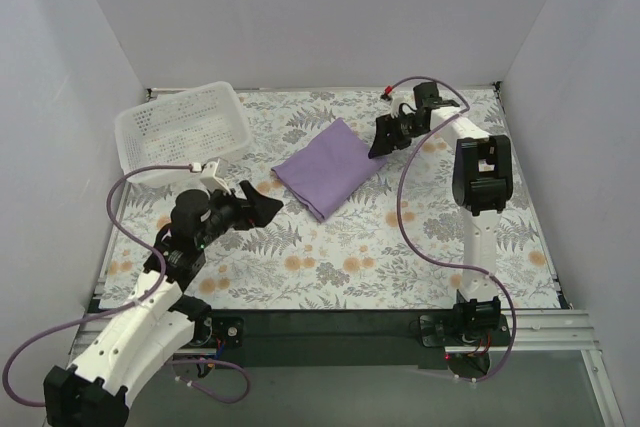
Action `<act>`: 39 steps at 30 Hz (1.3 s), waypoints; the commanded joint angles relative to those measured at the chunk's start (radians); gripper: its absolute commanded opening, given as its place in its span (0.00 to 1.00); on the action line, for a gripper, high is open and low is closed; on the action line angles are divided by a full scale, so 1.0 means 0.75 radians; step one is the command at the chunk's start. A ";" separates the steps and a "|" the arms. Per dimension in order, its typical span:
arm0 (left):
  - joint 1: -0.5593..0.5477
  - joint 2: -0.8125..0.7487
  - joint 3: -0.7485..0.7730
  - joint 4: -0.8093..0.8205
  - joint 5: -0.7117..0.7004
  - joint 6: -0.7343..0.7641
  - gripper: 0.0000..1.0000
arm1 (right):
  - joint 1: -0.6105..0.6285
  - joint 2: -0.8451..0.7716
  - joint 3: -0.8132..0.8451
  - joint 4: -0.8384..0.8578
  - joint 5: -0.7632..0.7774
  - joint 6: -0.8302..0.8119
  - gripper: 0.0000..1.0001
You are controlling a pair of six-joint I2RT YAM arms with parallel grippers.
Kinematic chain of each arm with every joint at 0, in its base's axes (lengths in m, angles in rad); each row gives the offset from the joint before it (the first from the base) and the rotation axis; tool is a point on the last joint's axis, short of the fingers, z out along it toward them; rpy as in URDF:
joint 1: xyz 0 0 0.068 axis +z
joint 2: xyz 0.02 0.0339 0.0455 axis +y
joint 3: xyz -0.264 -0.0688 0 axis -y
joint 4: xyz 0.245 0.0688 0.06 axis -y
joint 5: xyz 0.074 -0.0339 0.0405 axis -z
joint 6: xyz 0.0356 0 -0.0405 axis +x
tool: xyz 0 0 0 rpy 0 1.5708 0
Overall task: Fold and stack the t-shirts
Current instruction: Neatly place the folded tshirt to the corner
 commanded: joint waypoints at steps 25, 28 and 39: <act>0.009 -0.367 -0.041 -0.240 0.052 -0.179 0.80 | -0.315 -0.165 -0.216 -0.070 0.309 -0.182 0.01; 0.009 -0.369 -0.057 -0.226 0.064 -0.177 0.80 | -0.431 -0.213 -0.220 -0.068 0.499 -0.240 0.01; 0.009 -0.384 -0.098 -0.181 0.111 -0.189 0.80 | -0.665 -0.386 -0.406 -0.033 0.709 -0.393 0.64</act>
